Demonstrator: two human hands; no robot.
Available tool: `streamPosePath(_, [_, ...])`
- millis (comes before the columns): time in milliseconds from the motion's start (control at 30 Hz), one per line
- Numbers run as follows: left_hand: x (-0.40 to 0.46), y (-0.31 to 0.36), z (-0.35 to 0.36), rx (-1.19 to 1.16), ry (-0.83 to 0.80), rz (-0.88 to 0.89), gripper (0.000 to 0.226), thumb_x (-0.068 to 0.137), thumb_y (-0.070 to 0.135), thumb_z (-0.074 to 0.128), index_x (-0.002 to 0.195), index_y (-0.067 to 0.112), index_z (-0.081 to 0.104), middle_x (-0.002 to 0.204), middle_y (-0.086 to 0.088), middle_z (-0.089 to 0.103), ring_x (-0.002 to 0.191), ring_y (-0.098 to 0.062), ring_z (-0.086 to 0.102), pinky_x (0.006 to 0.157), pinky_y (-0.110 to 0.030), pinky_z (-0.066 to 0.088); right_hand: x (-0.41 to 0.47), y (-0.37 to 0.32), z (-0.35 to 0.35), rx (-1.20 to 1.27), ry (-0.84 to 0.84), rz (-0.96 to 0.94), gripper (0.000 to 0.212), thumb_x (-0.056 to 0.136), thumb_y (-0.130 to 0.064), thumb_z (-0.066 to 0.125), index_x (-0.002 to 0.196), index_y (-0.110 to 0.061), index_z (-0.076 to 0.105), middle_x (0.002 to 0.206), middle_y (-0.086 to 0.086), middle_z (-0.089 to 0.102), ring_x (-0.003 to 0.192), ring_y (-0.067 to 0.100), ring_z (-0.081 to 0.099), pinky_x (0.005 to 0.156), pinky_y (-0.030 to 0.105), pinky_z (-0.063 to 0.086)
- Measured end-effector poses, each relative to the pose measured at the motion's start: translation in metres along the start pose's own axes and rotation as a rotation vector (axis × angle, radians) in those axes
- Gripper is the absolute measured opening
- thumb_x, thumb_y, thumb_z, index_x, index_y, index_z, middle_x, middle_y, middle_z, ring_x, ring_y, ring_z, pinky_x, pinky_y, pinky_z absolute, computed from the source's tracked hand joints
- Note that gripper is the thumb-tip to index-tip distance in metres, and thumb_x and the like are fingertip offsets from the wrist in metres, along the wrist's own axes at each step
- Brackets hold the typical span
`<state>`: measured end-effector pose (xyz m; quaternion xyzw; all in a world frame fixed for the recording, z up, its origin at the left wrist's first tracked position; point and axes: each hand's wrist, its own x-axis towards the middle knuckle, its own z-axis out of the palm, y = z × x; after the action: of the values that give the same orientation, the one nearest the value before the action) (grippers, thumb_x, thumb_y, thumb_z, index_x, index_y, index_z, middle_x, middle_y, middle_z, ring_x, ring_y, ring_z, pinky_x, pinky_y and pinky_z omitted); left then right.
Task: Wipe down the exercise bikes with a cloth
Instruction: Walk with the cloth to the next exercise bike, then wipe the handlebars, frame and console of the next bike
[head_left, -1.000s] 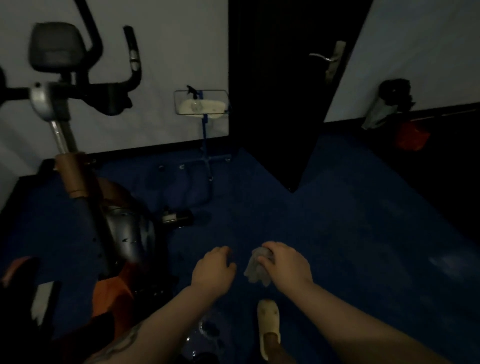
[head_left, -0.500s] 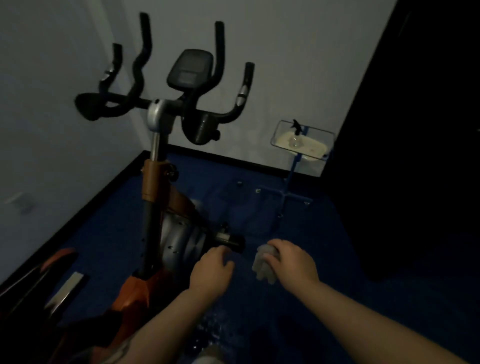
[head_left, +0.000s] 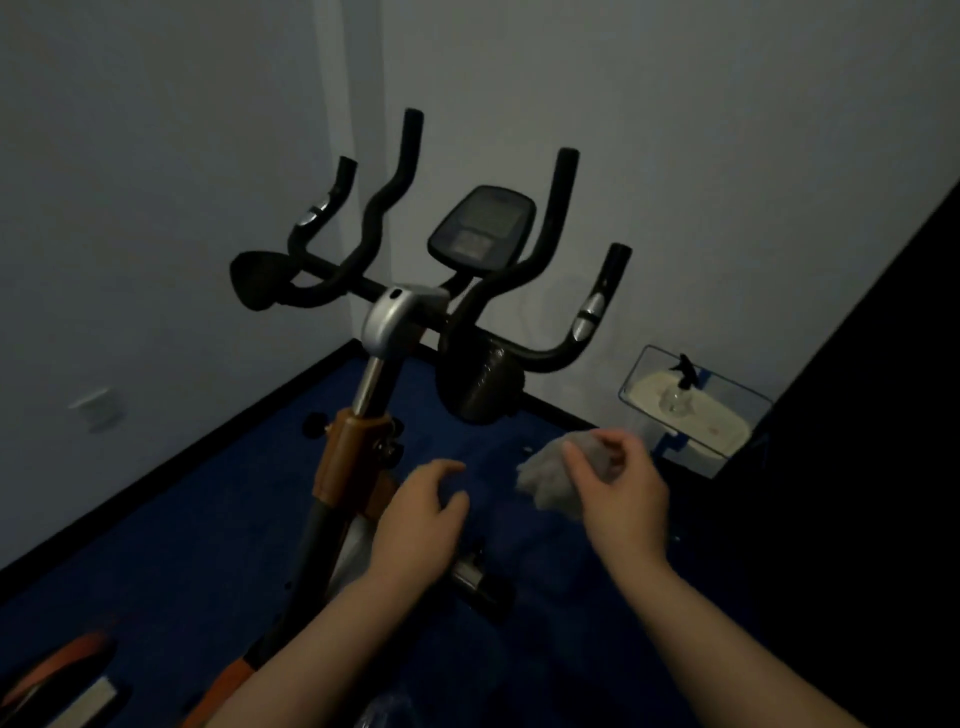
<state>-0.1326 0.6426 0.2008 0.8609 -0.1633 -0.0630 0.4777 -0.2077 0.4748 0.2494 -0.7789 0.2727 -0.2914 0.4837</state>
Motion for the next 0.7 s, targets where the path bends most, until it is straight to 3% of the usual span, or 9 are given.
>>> streamPosePath(133, [0.051,0.020,-0.025,-0.234,0.193,0.014,0.027,0.089,0.010,0.056,0.109,0.027,0.057,0.105,0.006,0.061,0.088,-0.005,0.059,0.070,-0.010,0.044,0.054,-0.048,0.016,0.125,0.109,-0.250,0.027,0.078,-0.025,0.075,0.097,-0.024,0.056,0.098,-0.010,0.059,0.089,0.001,0.057,0.069,0.009,0.046])
streamPosePath(200, [0.071,0.031,-0.032,-0.285,0.261,-0.028,0.027,0.091,0.010,0.053,0.114,0.024,0.057,0.104,0.005,0.061,0.082,-0.004,0.057,0.061,-0.001,0.040,0.074,-0.061,0.033,-0.011,0.062,-0.467,0.027,0.077,-0.022,0.076,0.098,-0.022,0.057,0.098,-0.009,0.056,0.094,0.008,0.053,0.078,0.016,0.044])
streamPosePath(267, [0.087,0.035,-0.033,-0.338,0.275,-0.061,0.025,0.093,0.012,0.050,0.115,0.023,0.057,0.105,0.008,0.059,0.093,-0.006,0.057,0.066,-0.001,0.040,0.090,-0.059,0.054,-0.217,-0.036,-0.669,0.029,0.074,-0.022,0.078,0.097,-0.017,0.060,0.096,-0.005,0.055,0.096,0.011,0.047,0.082,0.018,0.040])
streamPosePath(333, [0.100,0.033,-0.028,-0.425,0.265,-0.072,0.023,0.095,0.012,0.048,0.110,0.025,0.058,0.104,0.012,0.060,0.101,-0.007,0.058,0.078,-0.011,0.042,0.098,-0.045,0.075,-0.430,-0.230,-0.796,0.034,0.072,-0.034,0.078,0.097,-0.017,0.062,0.096,-0.002,0.055,0.096,0.014,0.046,0.083,0.026,0.042])
streamPosePath(400, [0.105,0.027,-0.022,-0.441,0.232,-0.061,0.023,0.096,0.013,0.045,0.106,0.029,0.060,0.100,0.014,0.062,0.093,0.004,0.058,0.077,-0.013,0.045,0.100,-0.030,0.086,-0.543,-0.396,-0.820,0.042,0.072,-0.051,0.070,0.100,-0.020,0.064,0.098,-0.003,0.053,0.099,0.015,0.046,0.084,0.032,0.045])
streamPosePath(467, [0.103,0.023,-0.017,-0.445,0.199,-0.049,0.024,0.097,0.015,0.044,0.103,0.032,0.061,0.097,0.013,0.065,0.087,0.009,0.060,0.075,-0.010,0.047,0.104,-0.022,0.085,-0.553,-0.427,-0.823,0.046,0.074,-0.059,0.063,0.103,-0.023,0.066,0.100,-0.003,0.052,0.100,0.014,0.045,0.084,0.029,0.043])
streamPosePath(567, [0.099,0.021,-0.009,-0.500,0.200,-0.042,0.024,0.098,0.018,0.043,0.104,0.032,0.061,0.100,0.010,0.068,0.094,0.001,0.063,0.083,-0.021,0.050,0.113,-0.022,0.083,-0.574,-0.411,-0.863,0.043,0.072,-0.050,0.072,0.105,-0.024,0.062,0.110,0.000,0.048,0.104,0.016,0.044,0.085,0.028,0.042])
streamPosePath(700, [0.106,0.023,0.000,-0.549,0.276,-0.045,0.024,0.096,0.029,0.042,0.106,0.021,0.063,0.097,0.001,0.069,0.092,-0.012,0.065,0.080,-0.028,0.051,0.125,-0.030,0.097,-0.577,-0.530,-0.786,0.040,0.075,-0.040,0.073,0.104,-0.022,0.054,0.112,0.000,0.043,0.106,0.017,0.038,0.084,0.029,0.043])
